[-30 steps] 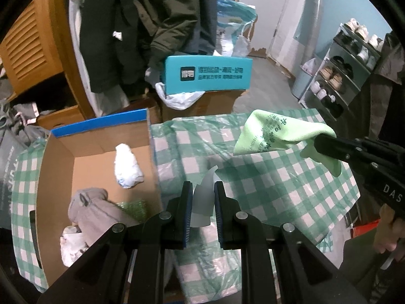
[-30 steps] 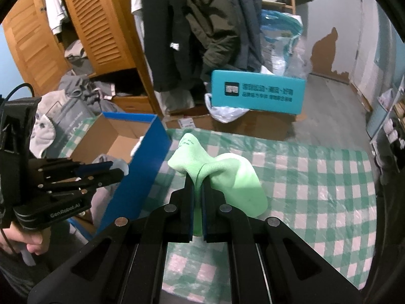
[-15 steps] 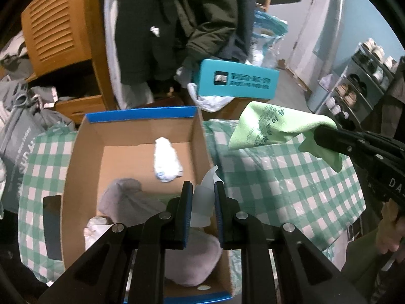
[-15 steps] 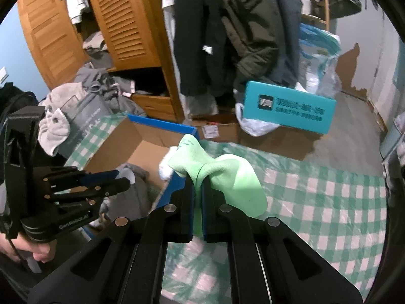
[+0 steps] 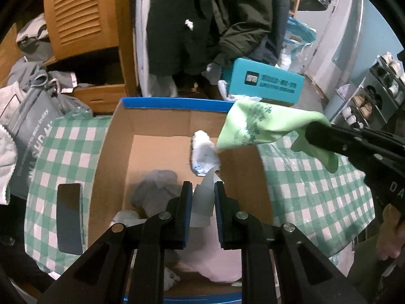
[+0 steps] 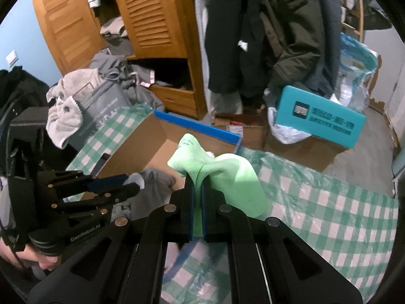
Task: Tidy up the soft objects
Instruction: 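Carry the pale green cloth with the right gripper over the shoebox, then open the right gripper to drop the green cloth into the shoebox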
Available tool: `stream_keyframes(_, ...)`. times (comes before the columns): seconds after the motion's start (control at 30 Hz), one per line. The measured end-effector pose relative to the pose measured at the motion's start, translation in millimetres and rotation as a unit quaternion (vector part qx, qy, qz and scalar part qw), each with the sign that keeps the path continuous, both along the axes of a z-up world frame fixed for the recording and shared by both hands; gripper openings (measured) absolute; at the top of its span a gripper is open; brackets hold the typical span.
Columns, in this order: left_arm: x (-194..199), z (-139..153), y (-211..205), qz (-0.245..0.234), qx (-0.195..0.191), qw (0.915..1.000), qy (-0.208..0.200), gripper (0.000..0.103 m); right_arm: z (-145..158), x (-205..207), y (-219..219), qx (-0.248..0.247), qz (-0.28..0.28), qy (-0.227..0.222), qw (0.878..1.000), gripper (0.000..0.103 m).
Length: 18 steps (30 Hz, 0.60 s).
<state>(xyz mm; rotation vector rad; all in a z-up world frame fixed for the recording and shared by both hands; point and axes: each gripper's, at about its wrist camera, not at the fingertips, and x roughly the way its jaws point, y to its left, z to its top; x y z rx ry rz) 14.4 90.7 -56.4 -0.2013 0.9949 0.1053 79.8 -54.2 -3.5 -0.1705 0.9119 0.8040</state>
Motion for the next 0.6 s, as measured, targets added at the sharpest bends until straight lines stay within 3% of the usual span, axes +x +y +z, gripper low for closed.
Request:
stream_keyframes(0.2, 0, -11, 13, 0.017, -0.013, 0.9997, 0.015, 0.017, -13, -1, 27, -0.01, 0.021, 0.011, 1.0, 0.004)
stream_keyframes(0.47, -1, -15, 20, 0.029, 0.001, 0.9993, 0.025, 0.02, -25, -1, 52, -0.012, 0.045, 0.033, 0.998, 0.004)
stream_keyframes(0.6, -2, -19, 24, 0.036, -0.001, 0.9987, 0.036, 0.027, -33, 0, 57, -0.014, 0.056, 0.052, 0.997, 0.004)
